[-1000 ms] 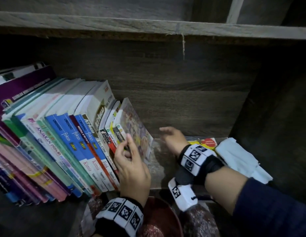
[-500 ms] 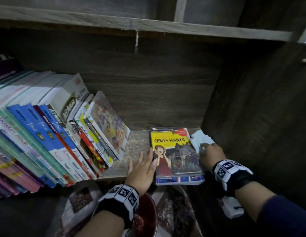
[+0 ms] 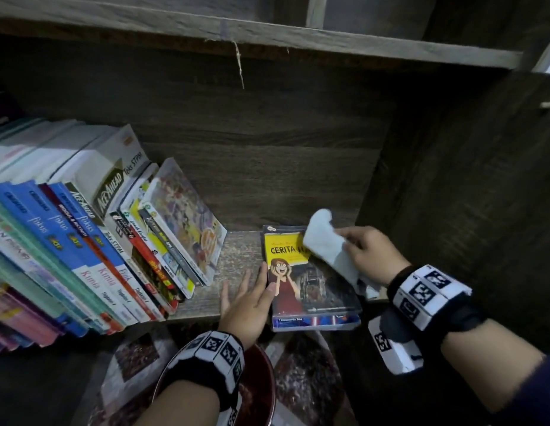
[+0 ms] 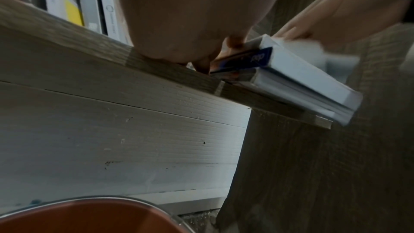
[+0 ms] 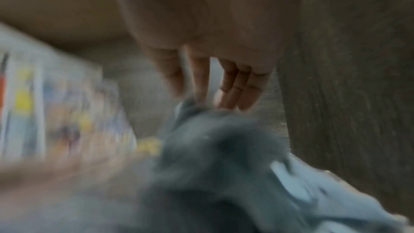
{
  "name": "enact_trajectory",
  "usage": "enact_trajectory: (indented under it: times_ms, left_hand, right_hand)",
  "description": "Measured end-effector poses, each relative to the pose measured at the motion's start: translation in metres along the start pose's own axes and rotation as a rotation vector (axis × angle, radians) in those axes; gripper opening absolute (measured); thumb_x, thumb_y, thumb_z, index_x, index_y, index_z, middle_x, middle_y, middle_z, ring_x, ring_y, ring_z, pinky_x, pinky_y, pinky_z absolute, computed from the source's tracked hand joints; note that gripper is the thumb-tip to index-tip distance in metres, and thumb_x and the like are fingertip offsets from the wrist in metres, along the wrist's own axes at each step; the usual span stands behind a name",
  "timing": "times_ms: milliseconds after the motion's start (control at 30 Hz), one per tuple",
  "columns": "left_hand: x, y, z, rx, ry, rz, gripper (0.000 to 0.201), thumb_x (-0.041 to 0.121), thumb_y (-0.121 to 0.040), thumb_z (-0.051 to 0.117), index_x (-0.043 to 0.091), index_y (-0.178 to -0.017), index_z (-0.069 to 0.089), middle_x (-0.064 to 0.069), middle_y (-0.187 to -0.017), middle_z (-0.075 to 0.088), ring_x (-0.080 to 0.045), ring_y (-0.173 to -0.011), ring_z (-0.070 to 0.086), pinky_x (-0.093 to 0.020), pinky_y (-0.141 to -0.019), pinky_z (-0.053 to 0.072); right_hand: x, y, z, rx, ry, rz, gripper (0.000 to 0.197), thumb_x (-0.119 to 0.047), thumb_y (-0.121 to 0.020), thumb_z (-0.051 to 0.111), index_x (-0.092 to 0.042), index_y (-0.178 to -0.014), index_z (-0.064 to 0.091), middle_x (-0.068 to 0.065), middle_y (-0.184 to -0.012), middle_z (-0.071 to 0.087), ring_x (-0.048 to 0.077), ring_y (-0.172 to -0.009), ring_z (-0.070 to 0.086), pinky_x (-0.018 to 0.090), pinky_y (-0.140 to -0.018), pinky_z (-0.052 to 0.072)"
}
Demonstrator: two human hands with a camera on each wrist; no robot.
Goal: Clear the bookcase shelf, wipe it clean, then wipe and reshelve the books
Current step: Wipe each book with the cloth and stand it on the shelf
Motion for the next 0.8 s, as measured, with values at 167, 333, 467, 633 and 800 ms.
enact_trajectory:
  times_ms: [167, 333, 467, 633, 800]
  left_hand:
    - [0.004, 0.003, -0.002, 0.023, -0.009, 0.008, 0.055, 0.055, -0.1, 0.005, 0.042, -0.151, -0.006, 0.019, -0.159, 0.009, 0.008, -0.141, -0.018, -0.037, -0.112, -0.027]
    - [0.008, 0.004, -0.003, 0.02, 0.015, 0.028, 0.053, 0.05, -0.102, 0.005, 0.038, -0.153, -0.006, 0.023, -0.154, 0.023, 0.007, -0.141, -0.017, -0.036, -0.111, -0.027]
    - [0.013, 0.006, -0.005, 0.033, -0.011, 0.081, 0.041, 0.047, -0.103, 0.006, 0.05, -0.144, 0.0, 0.026, -0.157, 0.0, 0.005, -0.142, -0.017, -0.039, -0.113, -0.025]
    - [0.011, 0.005, -0.004, 0.055, -0.084, 0.09, 0.046, 0.04, -0.105, 0.005, 0.041, -0.15, -0.001, 0.028, -0.154, -0.009, 0.001, -0.144, -0.017, -0.04, -0.113, -0.024]
    - [0.003, 0.001, 0.0, 0.093, -0.086, 0.073, 0.052, 0.043, -0.102, 0.0, 0.036, -0.152, -0.01, 0.028, -0.155, 0.0, 0.006, -0.142, -0.019, -0.036, -0.111, -0.027]
  right_hand:
    - [0.013, 0.009, 0.085, -0.435, 0.558, -0.079, 0.059, -0.052, -0.101, 0.021, -0.034, -0.153, 0.0, 0.001, -0.162, -0.008, 0.025, -0.148, -0.011, 0.045, -0.118, -0.002]
    - [0.022, -0.011, 0.1, -0.461, 0.534, -0.058, 0.058, -0.054, -0.1, 0.011, -0.037, -0.152, -0.008, -0.004, -0.16, -0.018, 0.021, -0.146, -0.019, 0.048, -0.118, -0.009]
    - [0.021, -0.049, 0.099, -0.428, 0.574, -0.036, 0.059, -0.055, -0.099, 0.009, -0.036, -0.152, -0.006, -0.003, -0.161, -0.015, 0.024, -0.147, -0.015, 0.047, -0.117, -0.009]
    - [0.0, -0.054, 0.114, -0.487, 0.565, -0.151, 0.055, -0.056, -0.098, 0.005, -0.042, -0.151, -0.004, -0.009, -0.16, -0.015, 0.02, -0.147, -0.017, 0.049, -0.117, -0.011]
    - [-0.005, -0.024, 0.114, -0.52, 0.527, -0.2, 0.053, -0.054, -0.099, 0.004, -0.045, -0.15, -0.003, -0.014, -0.159, -0.017, 0.015, -0.146, -0.019, 0.045, -0.118, -0.013]
Point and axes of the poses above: each hand's wrist, its own y-axis away from the middle knuckle, its own z-axis out of the palm, x = y × z, the point moved 9 cm from there along -y, towards the middle knuckle
